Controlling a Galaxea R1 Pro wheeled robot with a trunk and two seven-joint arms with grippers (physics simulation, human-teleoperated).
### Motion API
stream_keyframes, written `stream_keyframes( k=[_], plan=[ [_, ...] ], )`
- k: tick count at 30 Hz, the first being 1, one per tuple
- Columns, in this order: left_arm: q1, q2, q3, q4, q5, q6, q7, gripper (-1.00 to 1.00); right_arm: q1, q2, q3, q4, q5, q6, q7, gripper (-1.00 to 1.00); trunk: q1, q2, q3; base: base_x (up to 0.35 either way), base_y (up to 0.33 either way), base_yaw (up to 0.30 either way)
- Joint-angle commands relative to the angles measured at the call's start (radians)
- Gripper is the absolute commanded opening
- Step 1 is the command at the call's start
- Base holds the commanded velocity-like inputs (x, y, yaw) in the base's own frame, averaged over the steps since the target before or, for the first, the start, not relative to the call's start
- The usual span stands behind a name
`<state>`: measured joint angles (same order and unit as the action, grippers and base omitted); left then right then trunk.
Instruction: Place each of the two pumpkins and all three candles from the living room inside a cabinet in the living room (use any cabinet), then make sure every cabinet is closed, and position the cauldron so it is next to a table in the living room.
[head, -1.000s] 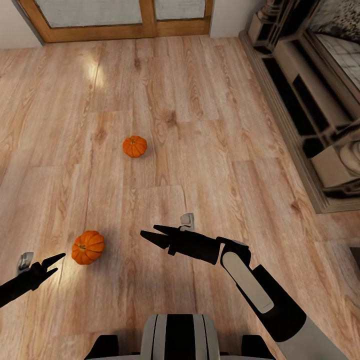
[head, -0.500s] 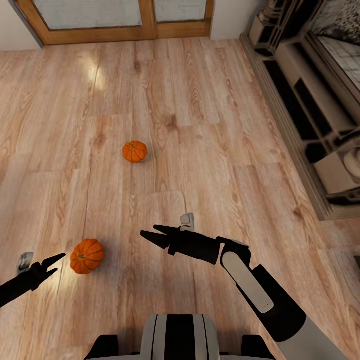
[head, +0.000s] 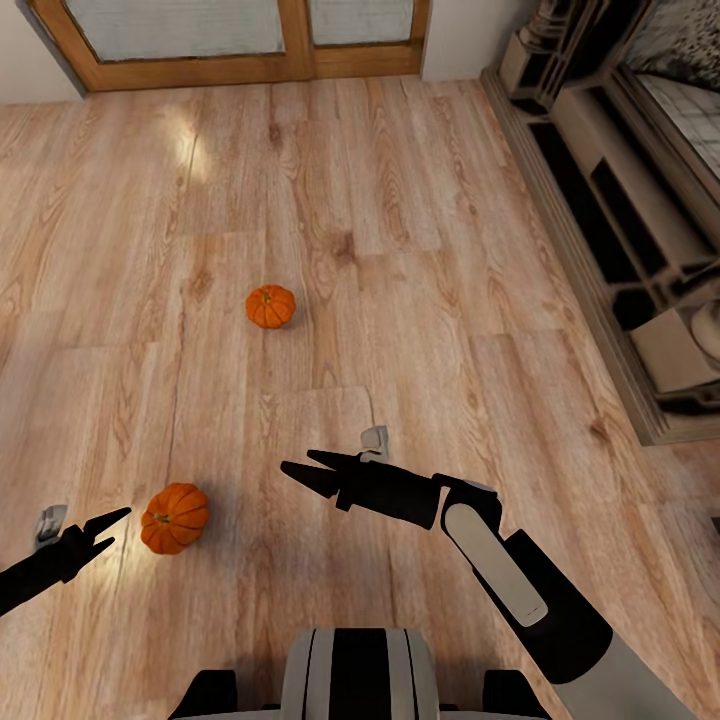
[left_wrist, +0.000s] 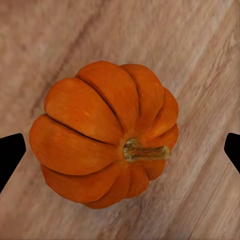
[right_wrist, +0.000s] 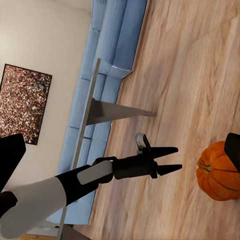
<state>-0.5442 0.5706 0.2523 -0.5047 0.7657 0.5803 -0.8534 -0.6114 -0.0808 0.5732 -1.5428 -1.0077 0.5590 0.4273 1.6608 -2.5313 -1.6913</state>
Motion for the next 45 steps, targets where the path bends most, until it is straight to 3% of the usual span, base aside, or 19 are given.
stream_keyframes(
  k=[1, 7, 22, 24, 27, 30, 45],
  plan=[
    [0.0, 0.0, 0.001, 0.0, 0.004, 0.007, -0.001, 1.0, -0.001, -0.001, 0.001, 0.0, -0.006, 0.004, -0.001, 1.0, 0.0, 0.0, 0.0, 0.001, -0.012, 0.0],
    [0.0, 0.0, 0.002, -0.001, 0.003, 0.007, -0.001, 1.0, -0.001, -0.001, 0.001, -0.001, -0.006, 0.004, -0.001, 1.0, 0.0, 0.0, 0.0, 0.0, -0.003, 0.0],
    [0.0, -0.018, -0.003, -0.007, -0.01, -0.005, 0.003, 1.0, -0.001, -0.001, 0.003, -0.004, -0.006, 0.017, -0.013, 1.0, 0.007, -0.004, -0.058, 0.0, 0.0, 0.0],
    [0.0, -0.018, -0.003, -0.008, -0.011, -0.006, 0.003, 1.0, -0.001, -0.001, 0.022, -0.005, -0.006, 0.05, -0.026, 1.0, 0.008, -0.004, -0.066, 0.0, 0.0, 0.0],
    [0.0, -0.018, -0.004, -0.009, -0.011, -0.007, 0.004, 1.0, -0.001, -0.004, 0.109, -0.006, 0.0, 0.088, -0.066, 1.0, 0.008, -0.004, -0.07, 0.0, 0.0, 0.0],
    [0.0, -0.018, -0.004, -0.009, -0.011, -0.007, 0.003, 1.0, -0.001, -0.003, 0.139, -0.006, 0.001, 0.095, -0.097, 1.0, 0.008, -0.004, -0.07, 0.0, 0.0, 0.0],
    [0.0, -0.018, -0.005, -0.027, -0.011, -0.008, 0.0, 1.0, -0.001, -0.002, 0.149, -0.007, 0.002, 0.096, -0.11, 1.0, 0.012, -0.007, -0.109, 0.0, 0.0, 0.0]
  ],
)
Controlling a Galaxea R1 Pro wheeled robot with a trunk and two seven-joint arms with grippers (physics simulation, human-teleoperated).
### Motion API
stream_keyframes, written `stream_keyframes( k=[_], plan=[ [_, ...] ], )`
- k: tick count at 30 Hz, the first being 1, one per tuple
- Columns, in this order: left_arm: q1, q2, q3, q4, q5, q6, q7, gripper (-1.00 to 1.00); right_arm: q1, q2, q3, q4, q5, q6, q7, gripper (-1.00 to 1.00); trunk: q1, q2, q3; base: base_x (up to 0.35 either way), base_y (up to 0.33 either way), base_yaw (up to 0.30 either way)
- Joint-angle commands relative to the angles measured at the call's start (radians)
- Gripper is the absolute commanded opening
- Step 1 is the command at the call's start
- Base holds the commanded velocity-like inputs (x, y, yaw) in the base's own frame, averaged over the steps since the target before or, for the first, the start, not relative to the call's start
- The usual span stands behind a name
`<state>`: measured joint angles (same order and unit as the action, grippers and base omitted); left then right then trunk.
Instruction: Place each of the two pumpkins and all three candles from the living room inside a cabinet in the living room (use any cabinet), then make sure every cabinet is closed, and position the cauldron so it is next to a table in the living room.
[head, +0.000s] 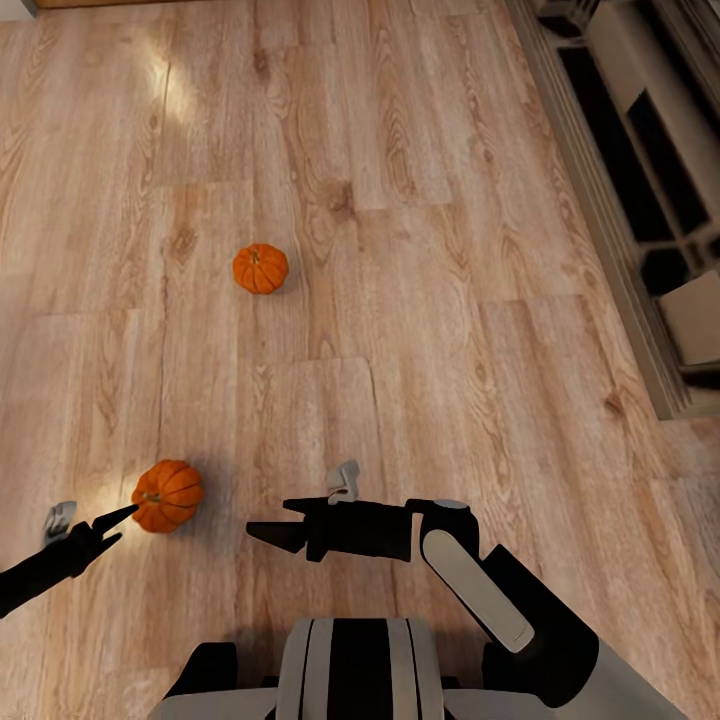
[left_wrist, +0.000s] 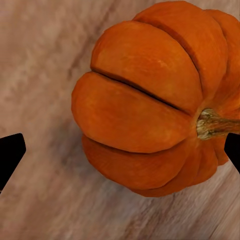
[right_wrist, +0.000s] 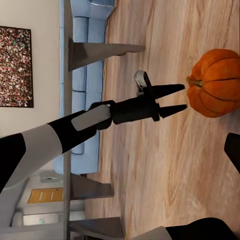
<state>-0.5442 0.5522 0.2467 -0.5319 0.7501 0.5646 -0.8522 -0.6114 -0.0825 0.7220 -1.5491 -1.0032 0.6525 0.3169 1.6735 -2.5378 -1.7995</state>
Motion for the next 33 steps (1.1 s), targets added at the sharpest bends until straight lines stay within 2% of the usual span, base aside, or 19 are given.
stream_keyframes(
  k=[1, 25, 33],
  plan=[
    [0.0, 0.0, 0.001, -0.007, 0.004, 0.007, -0.001, 1.0, -0.001, 0.0, 0.001, 0.0, -0.003, 0.003, 0.0, 1.0, 0.0, 0.0, -0.001, 0.0, 0.0, 0.0],
    [0.0, 0.0, 0.0, -0.015, 0.002, 0.008, -0.001, 1.0, -0.001, 0.001, 0.001, 0.0, -0.002, 0.003, -0.001, 1.0, 0.0, 0.0, -0.001, 0.001, -0.034, 0.0],
    [0.0, 0.0, 0.0, -0.015, 0.002, 0.008, 0.0, 1.0, -0.001, 0.001, 0.001, 0.0, -0.002, 0.003, -0.001, 1.0, 0.0, 0.0, -0.001, 0.083, 0.0, 0.0]
  ],
)
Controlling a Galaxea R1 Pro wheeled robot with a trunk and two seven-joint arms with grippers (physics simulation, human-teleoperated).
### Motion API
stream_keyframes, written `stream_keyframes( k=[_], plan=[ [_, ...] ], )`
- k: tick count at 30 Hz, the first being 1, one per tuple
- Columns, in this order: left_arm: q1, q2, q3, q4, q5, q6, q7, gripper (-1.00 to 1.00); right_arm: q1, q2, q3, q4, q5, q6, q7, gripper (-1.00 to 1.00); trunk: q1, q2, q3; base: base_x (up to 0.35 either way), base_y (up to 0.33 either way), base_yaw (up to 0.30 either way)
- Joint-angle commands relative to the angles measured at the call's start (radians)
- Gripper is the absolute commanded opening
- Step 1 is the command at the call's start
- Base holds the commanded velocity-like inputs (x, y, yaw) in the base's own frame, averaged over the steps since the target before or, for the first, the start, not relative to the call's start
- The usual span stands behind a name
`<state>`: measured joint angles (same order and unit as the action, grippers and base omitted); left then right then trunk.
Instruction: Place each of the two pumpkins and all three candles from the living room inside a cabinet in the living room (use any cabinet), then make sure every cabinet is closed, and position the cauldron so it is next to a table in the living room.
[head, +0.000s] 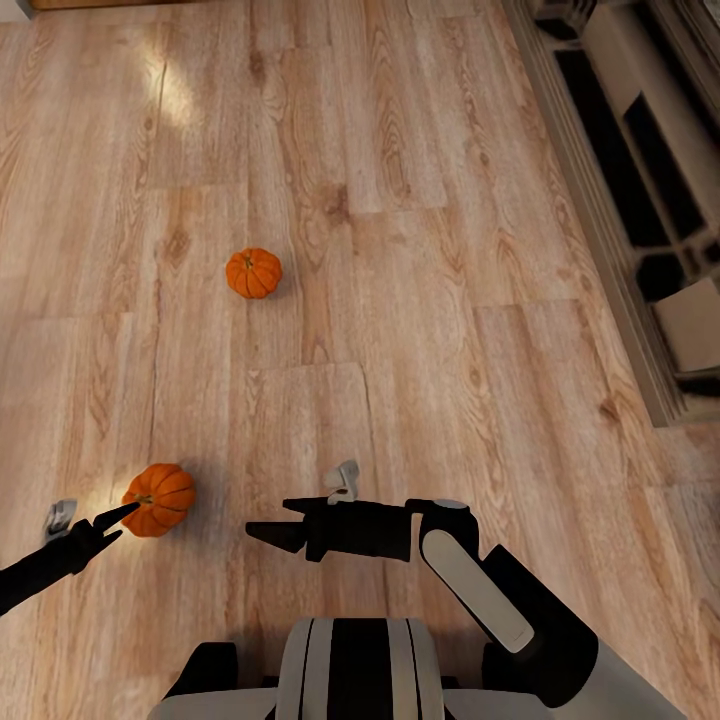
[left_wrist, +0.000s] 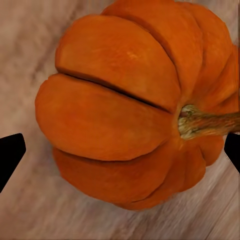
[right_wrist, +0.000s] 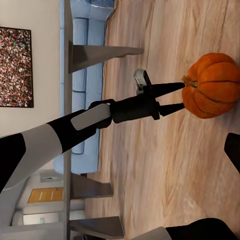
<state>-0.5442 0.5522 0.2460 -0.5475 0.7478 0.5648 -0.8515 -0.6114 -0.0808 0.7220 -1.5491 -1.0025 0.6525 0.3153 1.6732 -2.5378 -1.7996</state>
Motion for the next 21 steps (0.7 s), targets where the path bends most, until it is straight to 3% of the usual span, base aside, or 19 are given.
stream_keyframes(
  k=[1, 21],
  plan=[
    [0.0, 0.0, 0.001, 0.001, 0.004, 0.007, -0.001, 1.0, -0.001, 0.0, 0.0, 0.0, -0.002, 0.003, 0.001, 1.0, 0.0, 0.0, 0.0, 0.048, 0.0, 0.0],
    [0.0, 0.0, 0.001, 0.001, 0.004, 0.007, 0.001, 1.0, -0.001, 0.0, 0.001, 0.0, -0.002, 0.003, 0.001, 1.0, 0.0, 0.0, 0.0, 0.022, 0.0, 0.0]
  ],
)
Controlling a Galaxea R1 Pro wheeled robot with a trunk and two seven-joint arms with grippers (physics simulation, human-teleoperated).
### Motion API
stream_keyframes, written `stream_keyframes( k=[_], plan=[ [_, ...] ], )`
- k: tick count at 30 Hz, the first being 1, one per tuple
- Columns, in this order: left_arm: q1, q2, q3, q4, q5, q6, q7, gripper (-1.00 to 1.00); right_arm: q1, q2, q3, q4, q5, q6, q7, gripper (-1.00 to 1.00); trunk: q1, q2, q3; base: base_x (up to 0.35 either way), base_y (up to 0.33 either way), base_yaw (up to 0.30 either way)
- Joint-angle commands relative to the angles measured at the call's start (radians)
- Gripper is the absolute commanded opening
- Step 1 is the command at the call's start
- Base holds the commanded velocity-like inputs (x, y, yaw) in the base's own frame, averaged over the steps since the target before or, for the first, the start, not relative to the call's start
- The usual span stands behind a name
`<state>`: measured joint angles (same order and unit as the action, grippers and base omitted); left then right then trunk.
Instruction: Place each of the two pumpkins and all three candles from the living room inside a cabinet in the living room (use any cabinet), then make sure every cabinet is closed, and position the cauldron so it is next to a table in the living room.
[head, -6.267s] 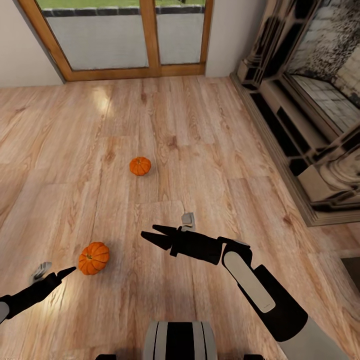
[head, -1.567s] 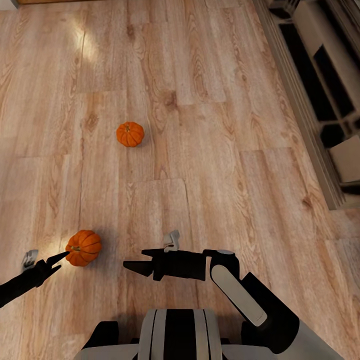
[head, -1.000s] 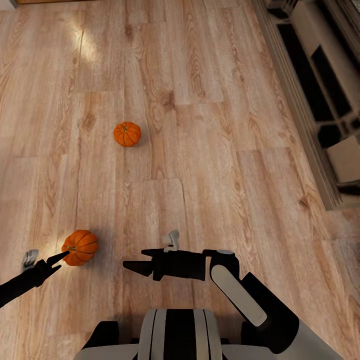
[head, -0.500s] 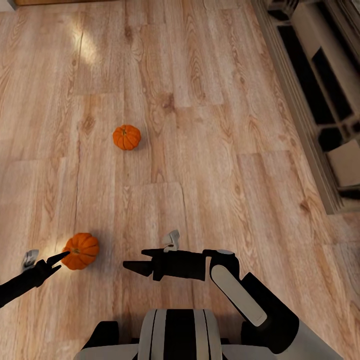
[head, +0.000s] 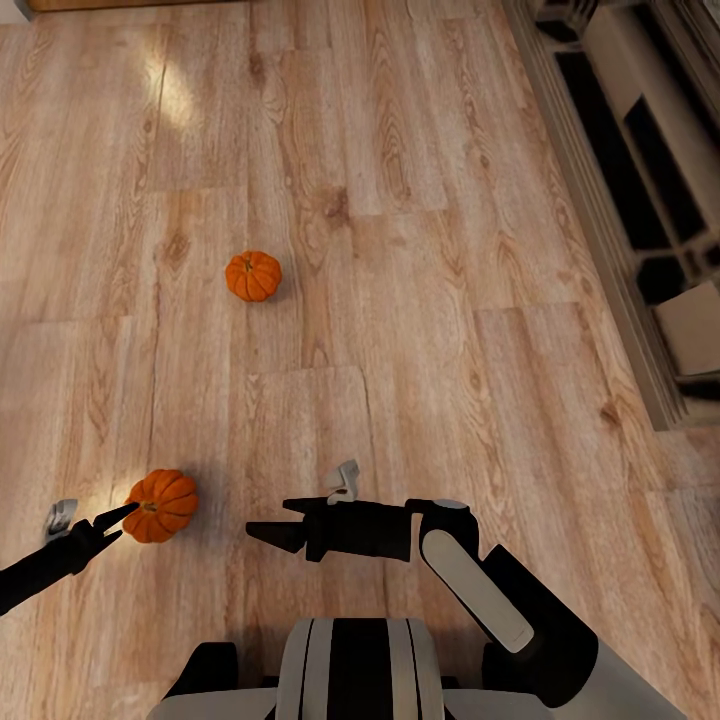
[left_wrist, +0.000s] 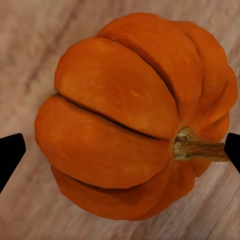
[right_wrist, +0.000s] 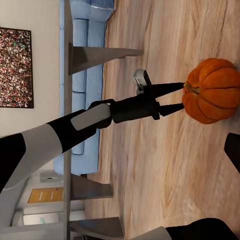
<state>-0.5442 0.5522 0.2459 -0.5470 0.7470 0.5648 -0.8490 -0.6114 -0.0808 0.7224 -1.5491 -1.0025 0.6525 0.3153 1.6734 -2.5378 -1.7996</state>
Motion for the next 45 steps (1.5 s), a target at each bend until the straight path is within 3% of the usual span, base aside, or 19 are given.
stream_keyframes(
  k=[1, 11, 25, 32, 45],
  plan=[
    [0.0, 0.0, 0.001, 0.0, 0.005, 0.007, -0.001, 1.0, -0.001, 0.0, 0.0, 0.0, -0.002, 0.003, 0.001, 1.0, 0.0, 0.0, 0.0, 0.0, 0.0, 0.0],
    [0.0, 0.0, 0.001, 0.0, 0.005, 0.007, -0.001, 1.0, -0.001, 0.0, 0.001, 0.0, -0.002, 0.003, 0.001, 1.0, 0.004, -0.002, -0.033, 0.0, 0.0, 0.0],
    [0.0, 0.0, 0.001, -0.001, 0.006, 0.007, -0.002, 1.0, -0.001, 0.0, 0.002, 0.001, -0.002, 0.003, 0.001, 1.0, 0.005, -0.003, -0.033, 0.0, 0.0, 0.0],
    [0.0, 0.0, 0.001, -0.001, 0.006, 0.007, -0.002, 1.0, -0.001, 0.0, 0.001, 0.0, 0.035, 0.003, 0.001, 1.0, 0.005, -0.003, -0.033, 0.0, -0.061, 0.0],
    [0.0, 0.0, 0.001, -0.001, 0.005, 0.007, -0.002, 1.0, -0.001, 0.0, 0.002, 0.0, 0.039, 0.004, 0.001, 1.0, 0.005, -0.003, -0.033, 0.042, -0.028, 0.0]
  ],
)
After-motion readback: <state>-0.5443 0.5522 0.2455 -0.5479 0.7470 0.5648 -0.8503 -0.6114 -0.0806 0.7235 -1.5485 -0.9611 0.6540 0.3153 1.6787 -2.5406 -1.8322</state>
